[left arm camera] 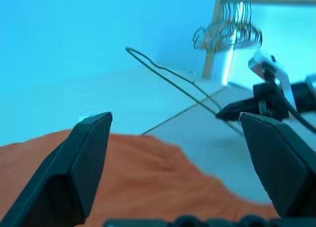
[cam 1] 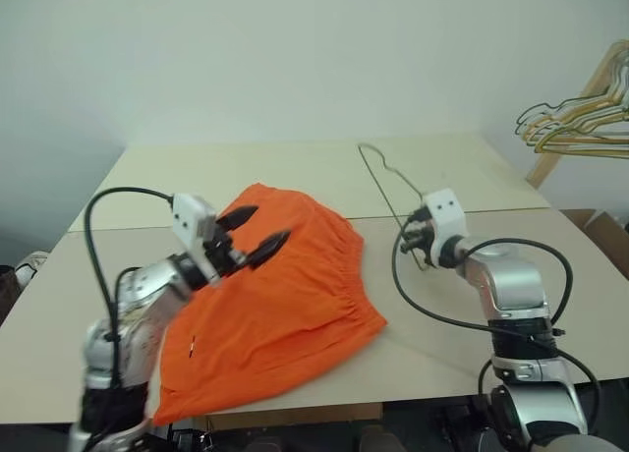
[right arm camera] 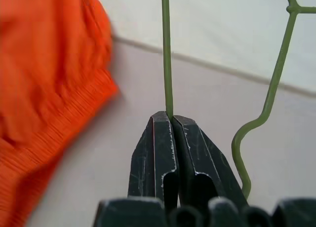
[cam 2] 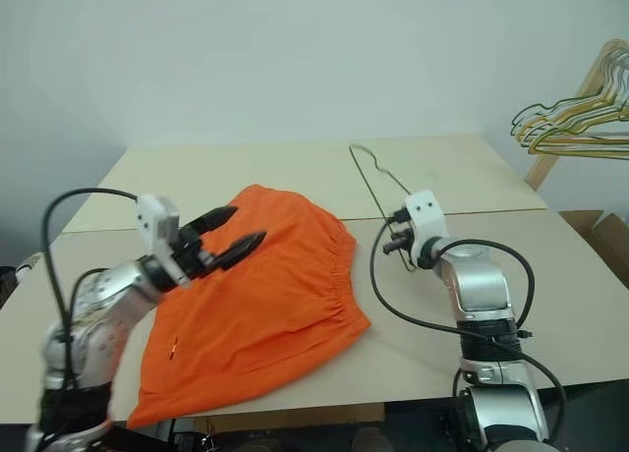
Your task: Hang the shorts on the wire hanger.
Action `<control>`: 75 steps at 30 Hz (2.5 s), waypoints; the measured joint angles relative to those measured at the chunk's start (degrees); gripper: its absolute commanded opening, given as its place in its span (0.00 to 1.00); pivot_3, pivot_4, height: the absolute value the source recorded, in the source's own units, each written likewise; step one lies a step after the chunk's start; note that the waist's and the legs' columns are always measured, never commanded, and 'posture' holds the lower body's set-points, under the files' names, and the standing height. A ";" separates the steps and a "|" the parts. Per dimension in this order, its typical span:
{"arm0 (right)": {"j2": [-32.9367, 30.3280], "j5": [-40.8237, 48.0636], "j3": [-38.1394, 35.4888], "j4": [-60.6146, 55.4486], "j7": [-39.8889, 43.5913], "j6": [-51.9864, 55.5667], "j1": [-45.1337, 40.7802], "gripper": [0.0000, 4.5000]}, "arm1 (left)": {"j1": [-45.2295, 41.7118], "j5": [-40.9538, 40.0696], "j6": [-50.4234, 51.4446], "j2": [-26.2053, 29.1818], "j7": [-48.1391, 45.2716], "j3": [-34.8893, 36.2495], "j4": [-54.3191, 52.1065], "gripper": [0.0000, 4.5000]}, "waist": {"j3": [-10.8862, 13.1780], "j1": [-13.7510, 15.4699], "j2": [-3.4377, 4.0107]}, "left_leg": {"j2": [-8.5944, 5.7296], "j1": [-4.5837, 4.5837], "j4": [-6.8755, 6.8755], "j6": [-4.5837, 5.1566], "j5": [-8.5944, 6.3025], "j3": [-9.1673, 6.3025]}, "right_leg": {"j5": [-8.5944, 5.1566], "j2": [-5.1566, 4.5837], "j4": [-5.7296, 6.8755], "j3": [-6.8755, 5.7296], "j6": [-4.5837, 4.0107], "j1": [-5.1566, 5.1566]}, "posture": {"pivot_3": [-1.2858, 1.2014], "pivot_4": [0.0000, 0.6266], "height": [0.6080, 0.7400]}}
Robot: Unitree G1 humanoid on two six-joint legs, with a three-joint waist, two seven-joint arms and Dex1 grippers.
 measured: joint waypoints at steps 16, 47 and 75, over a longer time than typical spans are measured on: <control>1.80 -3.63 13.51 -12.67 1.59 -35.07 10.98 0.01 | -9.61 -16.92 1.33 -9.18 9.94 6.95 7.44 1.00 | 0.01 -1.01 -0.01 | 0.00 0.15 0.00 -0.10 0.06 0.02 | 0.00 0.12 -0.06 0.09 0.00 0.11 | 0.49 0.00 1.00; -0.94 -15.02 19.31 -9.23 0.92 -49.50 12.93 0.78 | -10.39 -11.05 -6.10 -8.07 9.20 3.10 7.64 0.00 | 0.02 -0.89 -0.03 | -0.02 0.16 0.00 -0.11 0.07 0.04 | 0.00 0.16 -0.13 0.14 0.00 0.13 | 0.48 0.00 1.00; -13.29 41.14 6.67 0.82 35.83 8.18 -3.29 0.78 | -7.74 -31.44 -2.52 6.55 -30.79 10.89 10.36 0.00 | 0.10 -0.82 -0.06 | 0.10 0.11 -0.01 0.43 -0.25 -0.09 | 0.01 0.00 -0.23 0.01 -0.03 0.16 | 0.48 0.00 1.00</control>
